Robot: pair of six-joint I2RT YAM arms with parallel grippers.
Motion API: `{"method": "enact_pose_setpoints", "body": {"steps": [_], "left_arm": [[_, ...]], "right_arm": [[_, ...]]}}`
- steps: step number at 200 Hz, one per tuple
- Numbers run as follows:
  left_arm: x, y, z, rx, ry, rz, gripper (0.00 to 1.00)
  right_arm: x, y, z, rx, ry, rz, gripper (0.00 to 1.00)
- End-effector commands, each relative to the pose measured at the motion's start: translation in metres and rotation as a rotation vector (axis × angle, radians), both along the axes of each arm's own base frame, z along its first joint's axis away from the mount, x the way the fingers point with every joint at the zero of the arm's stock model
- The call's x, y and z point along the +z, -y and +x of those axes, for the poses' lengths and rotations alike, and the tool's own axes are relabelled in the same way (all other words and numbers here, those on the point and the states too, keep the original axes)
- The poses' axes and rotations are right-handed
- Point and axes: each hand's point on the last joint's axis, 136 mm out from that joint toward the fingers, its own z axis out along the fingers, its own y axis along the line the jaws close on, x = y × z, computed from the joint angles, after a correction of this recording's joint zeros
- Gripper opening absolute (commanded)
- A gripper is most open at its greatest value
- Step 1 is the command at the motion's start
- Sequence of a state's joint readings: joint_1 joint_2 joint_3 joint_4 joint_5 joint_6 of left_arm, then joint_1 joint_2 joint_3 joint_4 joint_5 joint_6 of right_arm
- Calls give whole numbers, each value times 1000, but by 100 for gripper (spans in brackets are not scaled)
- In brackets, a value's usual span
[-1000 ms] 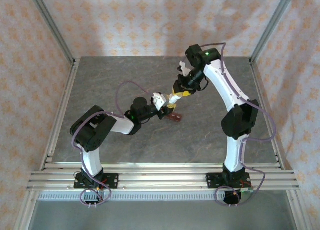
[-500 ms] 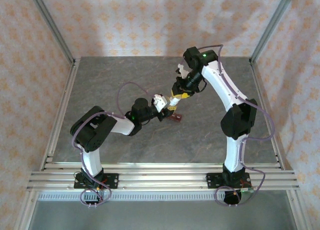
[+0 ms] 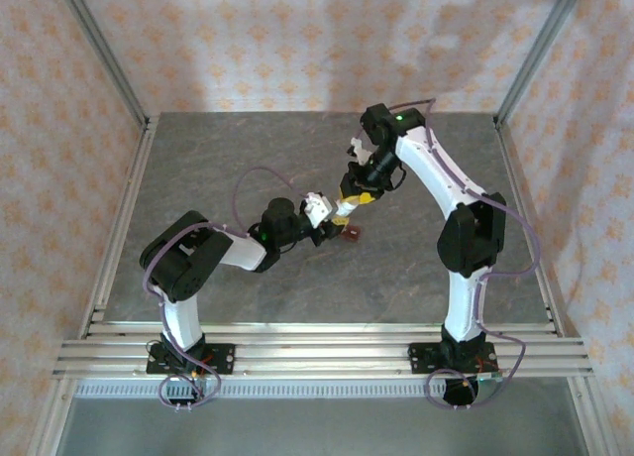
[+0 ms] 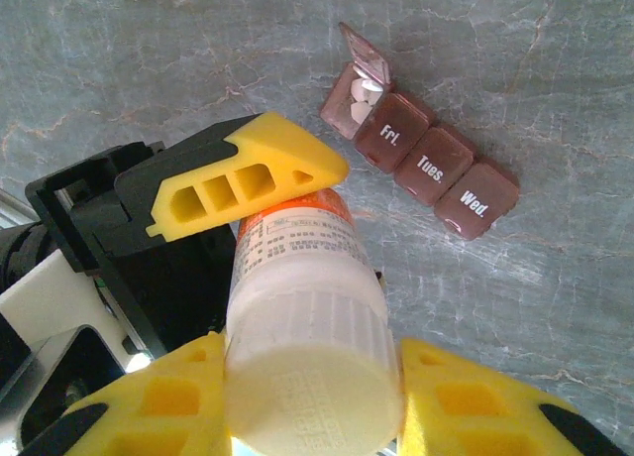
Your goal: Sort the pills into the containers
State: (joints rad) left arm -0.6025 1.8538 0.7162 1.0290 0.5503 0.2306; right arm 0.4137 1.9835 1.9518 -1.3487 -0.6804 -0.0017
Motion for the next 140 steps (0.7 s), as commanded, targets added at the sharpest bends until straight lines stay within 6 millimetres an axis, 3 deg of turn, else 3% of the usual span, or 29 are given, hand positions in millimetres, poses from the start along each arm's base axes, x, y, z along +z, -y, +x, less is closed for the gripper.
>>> {"method": "enact_pose_setpoints", "body": {"steps": [1, 22, 85, 140], "left_arm": [[45, 2, 0, -10, 118, -71, 0], [48, 2, 0, -11, 122, -78, 0], [71, 8, -1, -21, 127, -152, 0], [73, 7, 0, -5, 123, -161, 0]], "right_arm": [[6, 6, -2, -9, 24, -7, 26], [6, 5, -3, -10, 13, 13, 26], [3, -26, -8, -62, -60, 176, 26], [4, -15, 0, -102, -38, 142, 25]]}}
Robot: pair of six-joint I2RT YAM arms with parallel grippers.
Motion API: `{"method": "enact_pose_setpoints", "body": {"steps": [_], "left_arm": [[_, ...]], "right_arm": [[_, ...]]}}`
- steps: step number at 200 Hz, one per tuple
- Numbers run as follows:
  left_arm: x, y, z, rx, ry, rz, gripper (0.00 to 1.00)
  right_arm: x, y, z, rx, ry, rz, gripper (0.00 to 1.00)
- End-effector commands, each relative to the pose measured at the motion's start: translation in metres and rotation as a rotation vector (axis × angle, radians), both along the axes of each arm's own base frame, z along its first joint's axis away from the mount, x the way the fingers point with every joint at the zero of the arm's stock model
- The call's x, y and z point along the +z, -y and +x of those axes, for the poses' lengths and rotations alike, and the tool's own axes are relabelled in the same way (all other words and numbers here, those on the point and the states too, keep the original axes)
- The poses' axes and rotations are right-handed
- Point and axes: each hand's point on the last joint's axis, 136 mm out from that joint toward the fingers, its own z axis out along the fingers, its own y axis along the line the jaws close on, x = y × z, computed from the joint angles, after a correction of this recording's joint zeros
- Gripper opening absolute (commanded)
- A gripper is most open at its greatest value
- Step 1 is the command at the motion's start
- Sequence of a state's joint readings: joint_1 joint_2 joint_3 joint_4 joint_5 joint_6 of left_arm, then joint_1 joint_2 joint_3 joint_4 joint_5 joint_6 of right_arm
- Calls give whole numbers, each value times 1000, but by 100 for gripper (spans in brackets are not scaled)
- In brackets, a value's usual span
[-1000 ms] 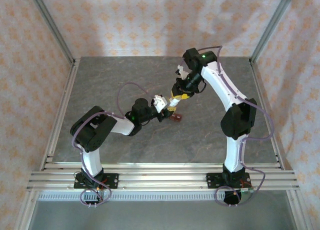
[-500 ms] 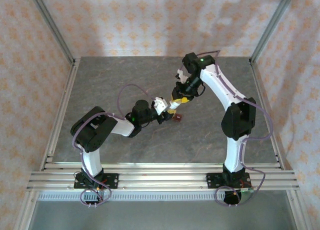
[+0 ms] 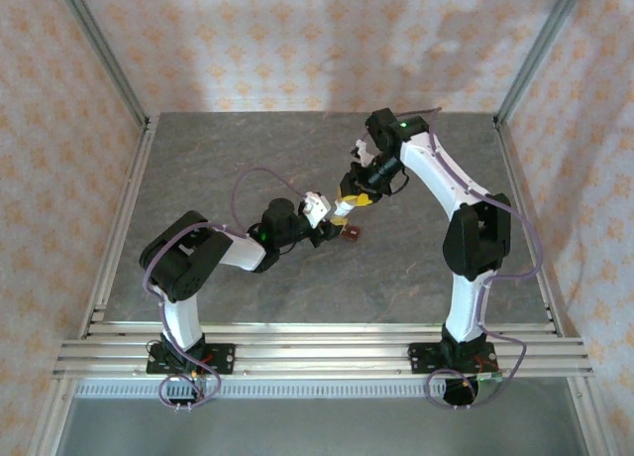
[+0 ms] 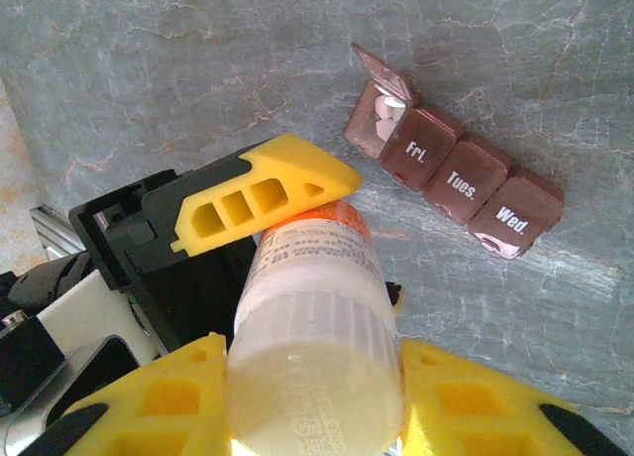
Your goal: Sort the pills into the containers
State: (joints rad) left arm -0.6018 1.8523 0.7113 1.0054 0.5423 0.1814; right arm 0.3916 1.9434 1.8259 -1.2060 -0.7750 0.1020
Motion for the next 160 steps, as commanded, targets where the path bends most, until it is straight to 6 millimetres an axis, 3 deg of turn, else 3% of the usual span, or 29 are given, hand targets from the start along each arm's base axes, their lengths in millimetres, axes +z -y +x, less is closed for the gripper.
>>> {"method": "enact_pose_setpoints", "body": {"steps": [1, 34, 95, 160], "left_arm": [[79, 10, 0, -16, 185, -150, 0], [83, 9, 0, -13, 185, -160, 0], [96, 14, -2, -42, 199, -172, 0], [79, 17, -2, -49, 182, -97, 0]], "right_arm": [[11, -7, -4, -7, 2, 42, 25], [14, -2, 1, -35, 5, 52, 24], [3, -14, -2, -46, -40, 70, 25], [-2, -9, 0, -72, -43, 5, 30]]}}
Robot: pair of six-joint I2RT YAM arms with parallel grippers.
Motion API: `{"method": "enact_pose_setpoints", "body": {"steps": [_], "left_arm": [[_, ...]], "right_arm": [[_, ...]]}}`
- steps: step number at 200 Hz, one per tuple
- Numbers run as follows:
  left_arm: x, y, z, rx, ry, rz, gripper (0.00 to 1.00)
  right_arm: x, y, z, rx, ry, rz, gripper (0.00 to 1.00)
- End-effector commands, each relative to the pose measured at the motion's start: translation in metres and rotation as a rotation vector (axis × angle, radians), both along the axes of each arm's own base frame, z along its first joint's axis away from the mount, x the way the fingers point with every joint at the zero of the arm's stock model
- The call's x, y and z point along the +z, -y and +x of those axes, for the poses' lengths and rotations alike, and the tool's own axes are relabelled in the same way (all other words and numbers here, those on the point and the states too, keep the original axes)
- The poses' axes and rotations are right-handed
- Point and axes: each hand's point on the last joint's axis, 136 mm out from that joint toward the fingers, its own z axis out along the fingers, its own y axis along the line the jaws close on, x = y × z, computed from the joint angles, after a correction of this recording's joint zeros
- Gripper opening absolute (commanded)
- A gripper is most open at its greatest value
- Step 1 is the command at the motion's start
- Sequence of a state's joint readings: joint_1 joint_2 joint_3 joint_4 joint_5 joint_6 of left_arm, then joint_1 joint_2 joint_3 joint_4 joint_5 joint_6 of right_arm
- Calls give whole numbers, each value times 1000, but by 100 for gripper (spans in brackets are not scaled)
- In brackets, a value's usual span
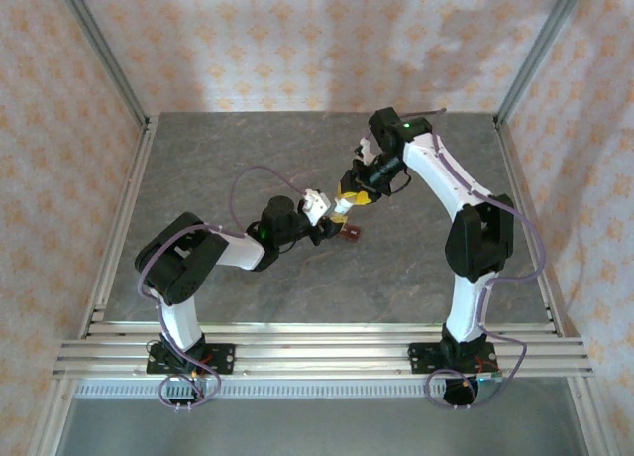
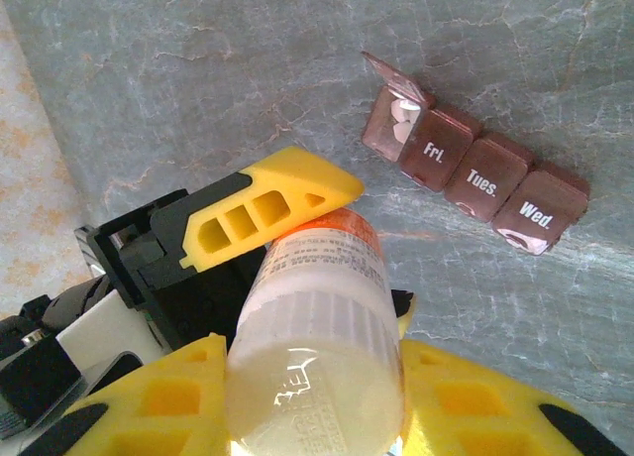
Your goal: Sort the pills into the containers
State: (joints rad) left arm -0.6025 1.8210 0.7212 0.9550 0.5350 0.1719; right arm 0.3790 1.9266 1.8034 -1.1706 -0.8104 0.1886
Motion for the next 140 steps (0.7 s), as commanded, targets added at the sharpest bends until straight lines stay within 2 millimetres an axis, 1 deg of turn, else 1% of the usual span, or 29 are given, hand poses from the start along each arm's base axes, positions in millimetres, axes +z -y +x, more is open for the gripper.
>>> {"method": "enact_pose_setpoints", "body": {"steps": [1, 63, 88, 140], "left_arm": [[72, 17, -2, -56, 196, -98, 0], [72, 20, -1, -54, 187, -112, 0], [70, 20, -1, -49, 186, -111, 0], [67, 18, -1, -39, 178, -120, 0]], "right_arm": [[-7, -7, -3, 4, -8, -33, 31], [-11, -6, 1, -29, -7, -60, 38], [-8, -6, 3, -40, 3, -55, 39], [-3, -7, 8, -57, 26, -53, 47]]}}
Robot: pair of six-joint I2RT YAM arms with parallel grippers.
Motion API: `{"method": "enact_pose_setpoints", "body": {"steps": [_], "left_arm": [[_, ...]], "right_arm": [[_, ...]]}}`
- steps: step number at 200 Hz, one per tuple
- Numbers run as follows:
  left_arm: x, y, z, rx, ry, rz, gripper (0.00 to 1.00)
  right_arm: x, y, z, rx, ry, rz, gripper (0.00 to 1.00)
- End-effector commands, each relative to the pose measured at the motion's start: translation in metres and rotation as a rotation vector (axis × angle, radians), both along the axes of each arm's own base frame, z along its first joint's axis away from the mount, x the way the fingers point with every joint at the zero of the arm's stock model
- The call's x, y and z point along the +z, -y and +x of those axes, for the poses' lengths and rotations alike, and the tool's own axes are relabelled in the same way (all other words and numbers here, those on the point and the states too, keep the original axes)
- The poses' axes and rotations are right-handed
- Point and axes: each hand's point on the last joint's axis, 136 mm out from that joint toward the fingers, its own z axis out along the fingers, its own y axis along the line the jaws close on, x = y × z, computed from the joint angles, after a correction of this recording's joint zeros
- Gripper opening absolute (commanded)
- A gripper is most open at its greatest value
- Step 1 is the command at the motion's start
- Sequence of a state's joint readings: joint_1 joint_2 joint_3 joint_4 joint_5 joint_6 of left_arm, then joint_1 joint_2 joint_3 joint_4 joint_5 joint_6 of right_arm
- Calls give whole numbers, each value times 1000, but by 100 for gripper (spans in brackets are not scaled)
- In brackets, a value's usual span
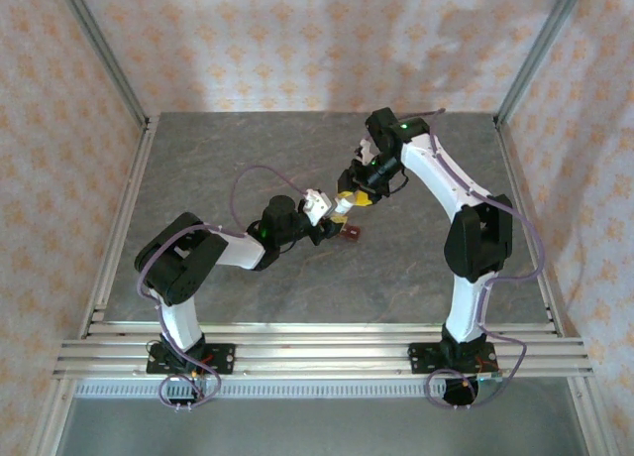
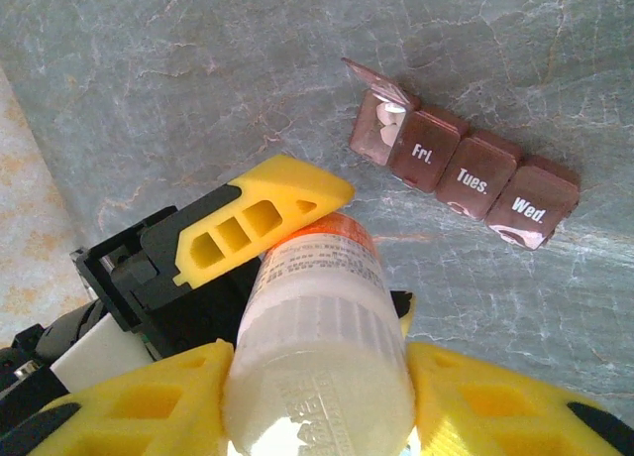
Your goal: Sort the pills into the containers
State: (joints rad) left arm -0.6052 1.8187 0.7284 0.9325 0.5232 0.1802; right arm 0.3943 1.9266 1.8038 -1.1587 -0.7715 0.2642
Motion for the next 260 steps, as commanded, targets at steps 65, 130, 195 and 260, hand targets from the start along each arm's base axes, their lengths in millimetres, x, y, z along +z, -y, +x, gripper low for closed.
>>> {"method": "enact_pose_setpoints", "body": {"steps": [65, 130, 195, 260], "left_arm": [[66, 16, -5, -48, 170, -131, 0], [66, 15, -8, -47, 159, -151, 0], [74, 19, -5, -55, 104, -189, 0], [88, 26, -3, -133, 44, -239, 0]], "right_arm": [[10, -5, 22, -39, 89, -20, 65], [24, 21, 69, -202, 153, -16, 70], [77, 81, 86, -294, 418, -50, 70], [116, 70, 29, -64, 557, 63, 70]]}}
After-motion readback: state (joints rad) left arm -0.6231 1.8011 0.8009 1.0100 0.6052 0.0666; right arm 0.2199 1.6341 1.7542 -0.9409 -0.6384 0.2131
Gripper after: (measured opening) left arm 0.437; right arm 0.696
